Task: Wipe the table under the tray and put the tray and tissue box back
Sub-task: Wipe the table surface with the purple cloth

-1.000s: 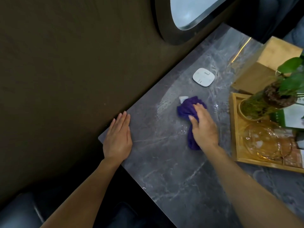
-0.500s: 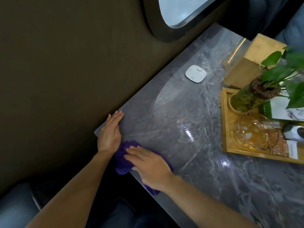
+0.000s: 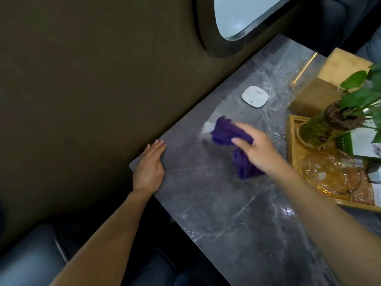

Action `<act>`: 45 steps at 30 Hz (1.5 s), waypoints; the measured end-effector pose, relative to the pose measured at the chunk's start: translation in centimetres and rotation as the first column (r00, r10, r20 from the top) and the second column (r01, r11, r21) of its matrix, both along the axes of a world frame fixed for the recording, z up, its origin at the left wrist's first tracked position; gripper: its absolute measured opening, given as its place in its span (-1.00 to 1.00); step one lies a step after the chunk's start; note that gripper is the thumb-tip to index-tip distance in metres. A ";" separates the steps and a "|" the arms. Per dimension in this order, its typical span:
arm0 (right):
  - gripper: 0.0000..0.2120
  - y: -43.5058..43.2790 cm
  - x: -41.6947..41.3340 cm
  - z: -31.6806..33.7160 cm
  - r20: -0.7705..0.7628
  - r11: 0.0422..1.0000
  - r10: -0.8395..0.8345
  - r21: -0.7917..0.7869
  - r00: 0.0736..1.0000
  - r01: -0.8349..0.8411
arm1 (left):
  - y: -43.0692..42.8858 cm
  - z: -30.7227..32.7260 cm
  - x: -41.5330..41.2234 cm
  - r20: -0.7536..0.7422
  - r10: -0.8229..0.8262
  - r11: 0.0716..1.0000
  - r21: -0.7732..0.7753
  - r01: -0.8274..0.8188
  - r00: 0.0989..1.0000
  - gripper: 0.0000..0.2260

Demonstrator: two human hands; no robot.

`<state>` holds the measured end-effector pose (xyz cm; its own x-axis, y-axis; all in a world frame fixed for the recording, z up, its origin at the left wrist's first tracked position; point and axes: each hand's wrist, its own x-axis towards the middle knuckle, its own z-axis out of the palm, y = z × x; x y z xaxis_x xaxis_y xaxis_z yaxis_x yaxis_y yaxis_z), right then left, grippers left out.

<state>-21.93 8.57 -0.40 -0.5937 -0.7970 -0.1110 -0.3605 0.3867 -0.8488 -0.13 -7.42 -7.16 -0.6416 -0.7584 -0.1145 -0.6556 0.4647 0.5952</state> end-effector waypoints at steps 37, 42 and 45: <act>-0.56 4.3 19.1 -3.1 0.193 0.907 0.417 -0.024 0.888 -0.420 | -0.7 1.6 -0.2 0.143 -0.198 0.980 0.057 0.191 0.970 -0.57; -0.51 5.5 15.7 -2.1 0.203 0.970 0.242 -0.050 0.949 -0.237 | 0.9 1.8 -0.9 0.257 -0.189 0.976 -0.057 0.210 0.948 -0.49; -0.49 7.1 13.4 -1.7 0.167 0.992 0.126 -0.038 0.978 -0.121 | 2.8 2.0 -2.3 0.286 -0.226 0.960 -0.096 0.262 0.931 -0.42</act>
